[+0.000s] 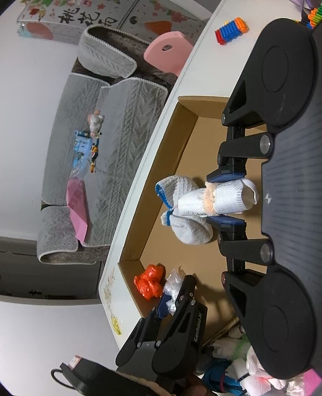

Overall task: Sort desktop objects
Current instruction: 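Carry the clear bag and white sock into the box and open both grippers, then grasp the grey knit sock with the left gripper while the right grasps the large clear bag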

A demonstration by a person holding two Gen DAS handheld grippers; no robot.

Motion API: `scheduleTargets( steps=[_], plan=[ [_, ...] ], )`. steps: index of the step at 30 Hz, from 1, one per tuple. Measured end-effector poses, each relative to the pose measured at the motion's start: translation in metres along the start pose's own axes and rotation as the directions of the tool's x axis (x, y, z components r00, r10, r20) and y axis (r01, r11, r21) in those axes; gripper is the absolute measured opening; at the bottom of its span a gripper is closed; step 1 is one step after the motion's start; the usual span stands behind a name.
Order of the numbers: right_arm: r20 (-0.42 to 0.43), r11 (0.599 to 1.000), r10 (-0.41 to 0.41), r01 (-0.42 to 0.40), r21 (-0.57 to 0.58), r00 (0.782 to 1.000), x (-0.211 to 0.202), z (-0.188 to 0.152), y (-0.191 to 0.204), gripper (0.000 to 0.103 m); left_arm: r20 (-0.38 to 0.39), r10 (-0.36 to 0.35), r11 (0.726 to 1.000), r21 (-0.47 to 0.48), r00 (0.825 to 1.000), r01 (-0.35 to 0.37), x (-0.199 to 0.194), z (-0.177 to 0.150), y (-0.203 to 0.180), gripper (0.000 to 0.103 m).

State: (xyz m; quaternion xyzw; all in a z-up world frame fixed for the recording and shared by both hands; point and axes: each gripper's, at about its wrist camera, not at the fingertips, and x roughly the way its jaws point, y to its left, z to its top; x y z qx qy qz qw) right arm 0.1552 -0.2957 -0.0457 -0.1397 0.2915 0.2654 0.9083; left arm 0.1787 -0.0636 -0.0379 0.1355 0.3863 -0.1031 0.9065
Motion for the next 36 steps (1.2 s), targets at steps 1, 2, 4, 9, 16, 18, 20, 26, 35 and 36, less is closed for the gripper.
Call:
scheduleTargets(
  steps=[1, 2, 4, 9, 16, 18, 20, 26, 35, 36],
  plan=[
    [-0.003, 1.000, -0.001, 0.001, 0.006, 1.000, 0.002, -0.001, -0.001, 0.025, 0.001, 0.001, 1.000, 0.004, 1.000, -0.001, 0.000, 0.000, -0.001, 0.039],
    [-0.006, 1.000, -0.002, 0.002, 0.014, 1.000, 0.003, -0.002, -0.002, 0.025, 0.002, 0.004, 1.000, 0.006, 1.000, -0.004, 0.000, 0.000, -0.001, 0.039],
    [-0.010, 1.000, -0.006, 0.006, 0.020, 1.000, 0.005, -0.003, -0.004, 0.025, 0.003, 0.011, 1.000, 0.008, 1.000, -0.011, 0.001, 0.001, -0.002, 0.039],
    [-0.020, 0.999, -0.013, 0.014, 0.031, 1.000, 0.009, -0.005, -0.004, 0.026, 0.007, 0.024, 1.000, 0.007, 1.000, -0.024, 0.002, 0.004, -0.002, 0.039],
    [-0.029, 0.999, -0.018, 0.019, 0.036, 0.999, 0.014, -0.006, -0.002, 0.026, -0.014, 0.020, 0.999, -0.038, 1.000, -0.020, 0.008, 0.006, 0.008, 0.051],
    [-0.018, 0.999, -0.022, 0.023, 0.032, 1.000, 0.012, -0.006, -0.002, 0.027, -0.009, 0.034, 0.999, -0.024, 0.999, -0.034, 0.007, 0.005, 0.007, 0.085],
    [0.001, 0.999, -0.037, 0.037, 0.033, 0.999, 0.008, -0.007, -0.003, 0.043, 0.016, 0.045, 0.999, 0.009, 0.999, -0.045, 0.003, 0.003, 0.004, 0.089],
    [0.051, 0.998, -0.062, 0.061, 0.019, 0.997, -0.009, -0.003, -0.004, 0.059, 0.052, 0.064, 0.997, 0.028, 0.997, -0.066, -0.017, 0.003, 0.006, 0.090],
    [0.124, 0.997, -0.073, 0.069, 0.032, 0.990, -0.070, -0.017, -0.009, 0.076, 0.203, 0.061, 0.996, -0.069, 0.977, -0.047, -0.095, -0.015, 0.049, 0.103],
    [0.121, 0.998, -0.066, 0.063, 0.028, 0.990, -0.073, -0.019, -0.008, 0.076, 0.210, 0.059, 0.995, -0.085, 0.976, -0.042, -0.102, -0.021, 0.055, 0.103]
  ],
)
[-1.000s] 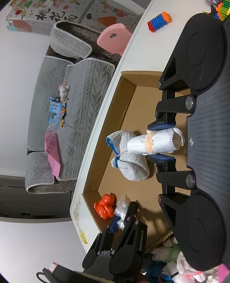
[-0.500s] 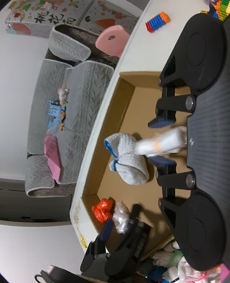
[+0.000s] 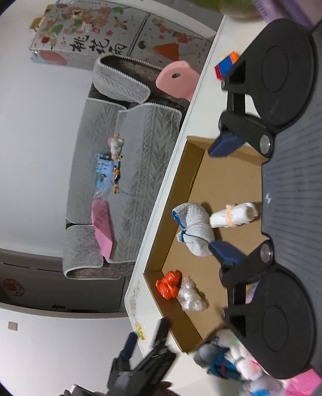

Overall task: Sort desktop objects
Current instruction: 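Grasp the grey knit sock with the left gripper while the right grasps the large clear bag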

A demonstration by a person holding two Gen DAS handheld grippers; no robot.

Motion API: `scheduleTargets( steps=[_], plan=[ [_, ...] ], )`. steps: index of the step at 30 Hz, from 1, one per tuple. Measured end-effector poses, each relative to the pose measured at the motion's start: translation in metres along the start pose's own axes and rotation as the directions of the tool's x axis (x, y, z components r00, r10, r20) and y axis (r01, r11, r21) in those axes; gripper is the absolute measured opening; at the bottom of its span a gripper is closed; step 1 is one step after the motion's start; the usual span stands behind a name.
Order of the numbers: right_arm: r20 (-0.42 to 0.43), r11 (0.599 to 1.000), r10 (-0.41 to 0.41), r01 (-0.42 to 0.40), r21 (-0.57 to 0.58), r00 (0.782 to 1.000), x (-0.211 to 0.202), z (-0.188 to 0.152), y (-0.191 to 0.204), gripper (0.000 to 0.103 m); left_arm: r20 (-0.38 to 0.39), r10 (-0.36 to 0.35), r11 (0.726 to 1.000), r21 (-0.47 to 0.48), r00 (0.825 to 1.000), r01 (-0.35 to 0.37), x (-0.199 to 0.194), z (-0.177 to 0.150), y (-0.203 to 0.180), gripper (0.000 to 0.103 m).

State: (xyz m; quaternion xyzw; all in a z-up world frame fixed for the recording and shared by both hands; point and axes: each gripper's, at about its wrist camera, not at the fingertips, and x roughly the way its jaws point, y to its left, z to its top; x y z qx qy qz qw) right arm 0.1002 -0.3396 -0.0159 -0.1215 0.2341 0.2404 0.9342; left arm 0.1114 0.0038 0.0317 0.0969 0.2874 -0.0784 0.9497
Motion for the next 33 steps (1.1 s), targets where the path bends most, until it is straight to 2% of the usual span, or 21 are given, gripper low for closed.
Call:
scheduleTargets(
  steps=[3, 5, 8, 10, 14, 18, 22, 26, 33],
  plan=[
    [-0.012, 1.000, 0.011, -0.011, -0.019, 1.000, -0.013, -0.010, 0.007, 0.077, -0.001, 0.011, 1.000, -0.030, 1.000, -0.011, -0.021, -0.020, 0.015, 0.103],
    [-0.017, 1.000, 0.007, -0.007, -0.023, 1.000, -0.019, -0.017, 0.010, 0.080, -0.011, 0.025, 1.000, -0.017, 1.000, -0.025, -0.030, -0.035, 0.018, 0.103],
    [-0.019, 1.000, 0.003, -0.002, 0.031, 1.000, -0.027, -0.030, 0.004, 0.087, -0.037, 0.030, 0.999, -0.024, 0.999, -0.030, -0.031, -0.048, 0.018, 0.103],
    [-0.028, 0.998, -0.018, 0.020, 0.067, 0.999, -0.027, -0.038, 0.002, 0.087, -0.053, 0.021, 0.999, -0.040, 0.998, -0.023, -0.027, -0.055, 0.014, 0.103],
    [-0.054, 0.993, -0.050, 0.055, 0.107, 0.997, -0.023, -0.049, 0.005, 0.089, -0.072, 0.001, 1.000, -0.028, 0.997, -0.003, -0.017, -0.059, 0.000, 0.103],
    [-0.073, 0.991, -0.034, 0.043, 0.129, 0.997, -0.018, -0.058, 0.008, 0.089, -0.084, -0.011, 1.000, 0.017, 0.996, 0.012, -0.008, -0.063, -0.017, 0.103],
    [-0.099, 0.992, -0.075, 0.084, 0.093, 0.992, -0.012, -0.066, 0.011, 0.089, -0.096, -0.017, 0.999, 0.037, 0.995, 0.021, 0.000, -0.065, -0.026, 0.103],
    [-0.119, 0.990, -0.112, 0.121, 0.074, 0.987, -0.006, -0.072, 0.011, 0.097, -0.116, -0.019, 0.999, 0.037, 0.993, 0.024, 0.009, -0.065, -0.030, 0.103],
    [-0.152, 0.989, -0.116, 0.129, 0.079, 0.982, 0.003, -0.076, 0.007, 0.100, -0.148, -0.004, 1.000, 0.013, 0.989, 0.006, 0.019, -0.069, -0.030, 0.103]
  ],
)
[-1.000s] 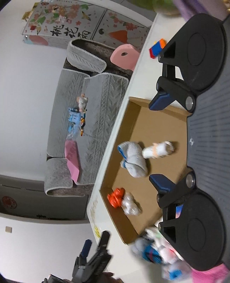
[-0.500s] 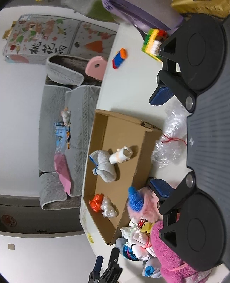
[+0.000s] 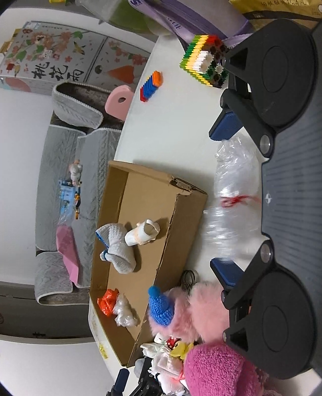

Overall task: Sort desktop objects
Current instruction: 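Grasp the grey knit sock with the left gripper while the right grasps the large clear bag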

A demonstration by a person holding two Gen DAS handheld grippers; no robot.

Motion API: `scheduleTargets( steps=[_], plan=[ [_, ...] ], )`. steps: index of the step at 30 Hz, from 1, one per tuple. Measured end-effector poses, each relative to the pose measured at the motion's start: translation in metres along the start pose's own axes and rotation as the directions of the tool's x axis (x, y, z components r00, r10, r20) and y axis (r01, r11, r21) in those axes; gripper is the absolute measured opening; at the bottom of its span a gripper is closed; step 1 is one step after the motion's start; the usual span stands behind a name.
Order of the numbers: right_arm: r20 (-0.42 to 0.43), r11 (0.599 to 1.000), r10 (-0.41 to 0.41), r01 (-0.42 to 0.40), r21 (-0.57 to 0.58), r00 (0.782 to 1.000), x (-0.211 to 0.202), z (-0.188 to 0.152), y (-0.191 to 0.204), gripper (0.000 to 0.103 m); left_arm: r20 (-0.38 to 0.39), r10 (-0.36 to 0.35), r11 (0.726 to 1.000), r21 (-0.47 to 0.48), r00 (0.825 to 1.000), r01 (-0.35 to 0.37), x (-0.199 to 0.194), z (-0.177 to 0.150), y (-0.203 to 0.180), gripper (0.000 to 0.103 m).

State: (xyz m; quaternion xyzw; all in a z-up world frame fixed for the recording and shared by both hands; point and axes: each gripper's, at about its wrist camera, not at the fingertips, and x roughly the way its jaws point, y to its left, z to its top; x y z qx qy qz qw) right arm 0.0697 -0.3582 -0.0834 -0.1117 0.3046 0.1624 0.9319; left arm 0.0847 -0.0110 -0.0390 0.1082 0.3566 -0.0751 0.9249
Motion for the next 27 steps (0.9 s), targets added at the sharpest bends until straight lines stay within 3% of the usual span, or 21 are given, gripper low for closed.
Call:
scheduleTargets(
  steps=[9, 19, 27],
  plan=[
    [-0.021, 1.000, -0.009, 0.009, 0.008, 1.000, -0.002, -0.004, -0.005, 0.100, -0.024, -0.005, 1.000, -0.028, 1.000, 0.004, 0.004, -0.004, 0.004, 0.103],
    [-0.048, 1.000, 0.005, -0.004, 0.030, 0.999, -0.001, -0.005, -0.012, 0.089, -0.045, -0.031, 0.997, -0.072, 0.999, 0.028, 0.004, -0.009, 0.014, 0.099],
    [-0.061, 1.000, -0.002, 0.003, 0.021, 0.998, 0.001, -0.005, -0.014, 0.084, -0.046, -0.043, 0.993, -0.112, 0.998, 0.037, 0.006, -0.010, 0.015, 0.087]
  ],
)
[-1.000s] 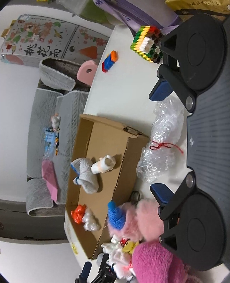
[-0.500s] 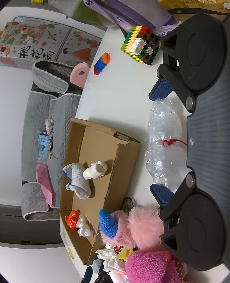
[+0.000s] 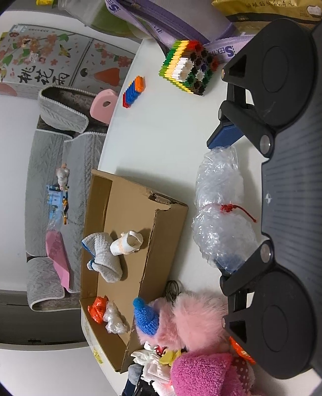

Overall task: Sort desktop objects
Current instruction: 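Grasp the grey knit sock with the left gripper while the right grasps the large clear bag, then lift the grey sock and clear bag toward the box with both grippers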

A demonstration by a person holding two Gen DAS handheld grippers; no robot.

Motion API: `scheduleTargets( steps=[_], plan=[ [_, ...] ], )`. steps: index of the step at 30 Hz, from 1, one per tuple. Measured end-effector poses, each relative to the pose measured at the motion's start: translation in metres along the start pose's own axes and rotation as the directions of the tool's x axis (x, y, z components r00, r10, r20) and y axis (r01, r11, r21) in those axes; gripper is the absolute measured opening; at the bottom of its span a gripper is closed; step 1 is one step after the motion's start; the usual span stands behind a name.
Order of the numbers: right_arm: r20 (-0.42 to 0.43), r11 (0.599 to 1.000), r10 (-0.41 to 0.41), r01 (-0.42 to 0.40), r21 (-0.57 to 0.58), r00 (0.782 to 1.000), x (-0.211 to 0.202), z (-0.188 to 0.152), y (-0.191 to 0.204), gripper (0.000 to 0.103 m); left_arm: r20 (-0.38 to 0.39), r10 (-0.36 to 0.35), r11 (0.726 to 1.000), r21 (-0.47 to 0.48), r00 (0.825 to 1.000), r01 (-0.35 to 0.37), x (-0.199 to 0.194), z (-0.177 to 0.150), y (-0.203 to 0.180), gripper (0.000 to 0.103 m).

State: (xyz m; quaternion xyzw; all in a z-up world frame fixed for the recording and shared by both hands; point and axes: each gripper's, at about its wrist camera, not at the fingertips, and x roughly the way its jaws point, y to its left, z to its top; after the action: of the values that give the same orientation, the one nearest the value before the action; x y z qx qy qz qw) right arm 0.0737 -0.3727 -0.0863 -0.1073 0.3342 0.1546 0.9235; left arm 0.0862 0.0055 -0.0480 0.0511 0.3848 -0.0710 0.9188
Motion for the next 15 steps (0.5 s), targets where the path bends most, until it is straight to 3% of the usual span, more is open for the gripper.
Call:
scheduleTargets(
  steps=[5, 10, 15],
  plan=[
    [-0.003, 1.000, -0.001, 0.001, -0.001, 1.000, 0.000, 0.000, -0.001, 0.076, 0.000, 0.000, 1.000, -0.005, 1.000, 0.000, 0.000, 0.000, -0.002, 0.065],
    [0.000, 1.000, 0.024, -0.024, 0.014, 1.000, -0.006, 0.003, -0.004, 0.063, -0.012, -0.001, 1.000, 0.001, 1.000, 0.001, -0.002, 0.000, -0.001, 0.062],
    [-0.003, 0.999, 0.034, -0.034, -0.003, 0.999, -0.008, 0.005, -0.001, 0.058, -0.013, 0.006, 0.999, 0.034, 1.000, -0.006, -0.009, 0.001, -0.003, 0.061]
  ],
)
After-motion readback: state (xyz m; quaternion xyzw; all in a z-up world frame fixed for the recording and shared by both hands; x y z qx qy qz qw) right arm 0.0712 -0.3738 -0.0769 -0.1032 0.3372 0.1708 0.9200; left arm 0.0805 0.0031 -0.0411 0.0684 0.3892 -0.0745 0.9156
